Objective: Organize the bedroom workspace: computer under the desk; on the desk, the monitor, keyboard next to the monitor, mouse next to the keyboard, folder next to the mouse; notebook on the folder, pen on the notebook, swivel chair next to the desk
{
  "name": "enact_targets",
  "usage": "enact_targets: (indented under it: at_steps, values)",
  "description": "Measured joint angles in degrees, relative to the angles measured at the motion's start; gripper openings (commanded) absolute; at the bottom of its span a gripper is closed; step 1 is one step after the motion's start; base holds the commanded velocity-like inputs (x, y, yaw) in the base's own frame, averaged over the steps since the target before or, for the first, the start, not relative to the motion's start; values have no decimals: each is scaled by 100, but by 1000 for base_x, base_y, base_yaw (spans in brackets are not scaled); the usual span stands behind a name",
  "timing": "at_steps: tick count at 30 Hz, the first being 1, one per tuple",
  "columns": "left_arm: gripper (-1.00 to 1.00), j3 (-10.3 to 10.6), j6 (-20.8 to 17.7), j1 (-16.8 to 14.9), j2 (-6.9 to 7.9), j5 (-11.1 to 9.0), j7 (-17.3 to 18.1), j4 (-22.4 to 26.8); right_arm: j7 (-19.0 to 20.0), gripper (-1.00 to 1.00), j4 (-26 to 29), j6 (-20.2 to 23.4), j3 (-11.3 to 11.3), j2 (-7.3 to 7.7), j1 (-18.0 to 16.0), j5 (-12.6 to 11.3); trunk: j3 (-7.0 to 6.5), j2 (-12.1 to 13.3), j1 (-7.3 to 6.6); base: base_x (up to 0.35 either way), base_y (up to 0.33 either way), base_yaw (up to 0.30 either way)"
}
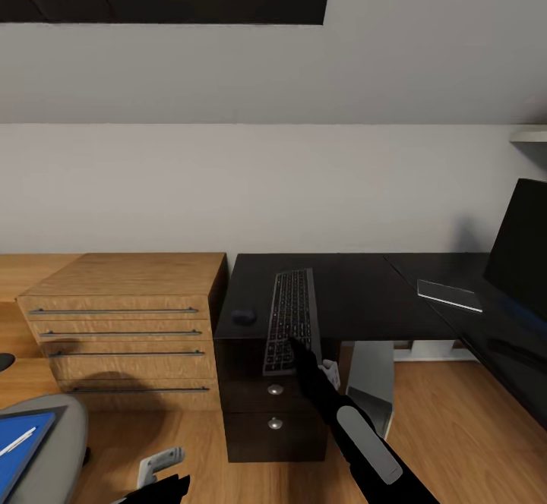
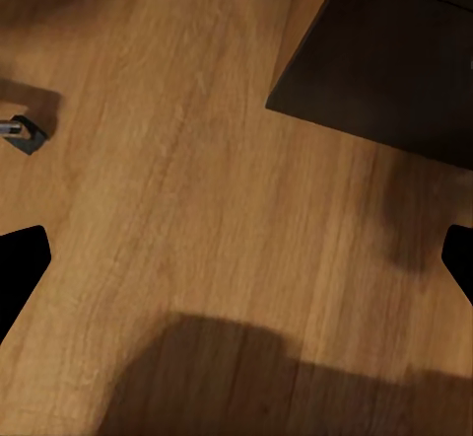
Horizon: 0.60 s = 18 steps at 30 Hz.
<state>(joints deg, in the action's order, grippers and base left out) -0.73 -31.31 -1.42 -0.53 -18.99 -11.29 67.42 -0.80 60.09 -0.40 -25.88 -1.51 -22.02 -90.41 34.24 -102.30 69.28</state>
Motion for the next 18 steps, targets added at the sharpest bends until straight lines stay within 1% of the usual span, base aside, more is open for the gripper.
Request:
enact_targets:
  at_steps: [7, 14, 18]
  values:
    - [100, 0, 11, 2, 3, 0, 8, -5, 15, 100, 7, -7, 0, 8, 0, 2, 0, 0, 0, -11, 0, 0]
    - [100, 0, 67, 0, 3, 2, 9, -9, 16, 100, 7, -8, 3, 16, 0, 2, 0, 0, 2, -210, 0, 0]
    - [100, 0, 70, 1, 3, 0, 9, -9, 16, 100, 7, -8, 2, 17, 0, 2, 0, 0, 0, -48, 0, 0]
